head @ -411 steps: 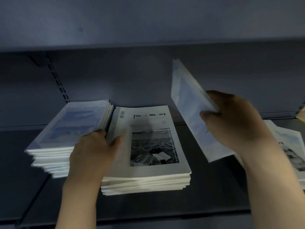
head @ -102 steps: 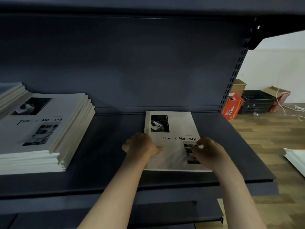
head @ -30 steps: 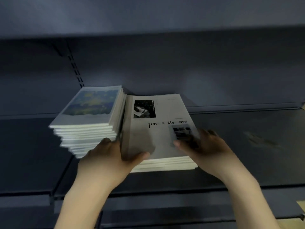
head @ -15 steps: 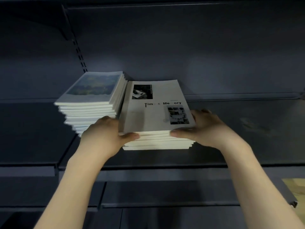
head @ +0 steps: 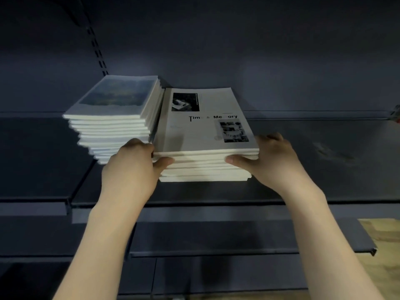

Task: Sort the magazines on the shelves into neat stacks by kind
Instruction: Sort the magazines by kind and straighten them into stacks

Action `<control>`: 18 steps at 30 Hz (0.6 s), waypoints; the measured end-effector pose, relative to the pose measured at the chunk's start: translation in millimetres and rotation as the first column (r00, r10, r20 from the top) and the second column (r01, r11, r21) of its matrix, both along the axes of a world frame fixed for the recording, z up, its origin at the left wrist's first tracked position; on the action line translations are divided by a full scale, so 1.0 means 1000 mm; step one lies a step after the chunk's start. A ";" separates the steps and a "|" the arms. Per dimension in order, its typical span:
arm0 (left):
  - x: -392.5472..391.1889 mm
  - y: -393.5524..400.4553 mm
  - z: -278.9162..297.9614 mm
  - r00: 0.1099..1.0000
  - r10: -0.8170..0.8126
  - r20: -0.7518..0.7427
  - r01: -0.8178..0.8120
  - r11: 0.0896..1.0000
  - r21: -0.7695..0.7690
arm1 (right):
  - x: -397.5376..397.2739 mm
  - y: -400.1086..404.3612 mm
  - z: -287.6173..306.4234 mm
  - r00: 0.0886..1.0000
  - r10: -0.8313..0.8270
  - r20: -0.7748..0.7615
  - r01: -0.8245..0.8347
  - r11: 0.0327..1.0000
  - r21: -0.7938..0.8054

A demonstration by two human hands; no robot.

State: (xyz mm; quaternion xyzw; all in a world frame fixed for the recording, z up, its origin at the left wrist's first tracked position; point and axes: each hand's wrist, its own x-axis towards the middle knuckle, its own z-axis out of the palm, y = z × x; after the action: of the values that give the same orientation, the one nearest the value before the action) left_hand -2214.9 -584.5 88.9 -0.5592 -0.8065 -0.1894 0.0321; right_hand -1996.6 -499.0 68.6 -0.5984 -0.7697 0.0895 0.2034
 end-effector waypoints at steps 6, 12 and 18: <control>-0.002 -0.004 -0.002 0.999 0.017 0.029 -0.019 0.998 0.064 | -0.002 -0.004 0.001 0.999 -0.035 -0.020 0.036 0.997 0.063; -0.007 -0.002 -0.005 0.993 -0.004 0.115 -0.006 0.996 0.094 | 0.001 -0.004 0.001 0.988 -0.012 -0.155 0.007 0.999 -0.032; -0.009 0.002 -0.010 0.980 -0.015 0.199 -0.006 0.994 0.105 | 0.002 -0.008 0.001 0.984 0.033 -0.176 -0.031 0.999 0.011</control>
State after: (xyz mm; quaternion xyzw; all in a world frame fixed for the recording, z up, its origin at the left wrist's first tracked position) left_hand -2224.2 -582.4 79.1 -0.5368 -0.7932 -0.2869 -0.0198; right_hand -1994.4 -506.7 69.5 -0.5748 -0.7586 0.1423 0.2718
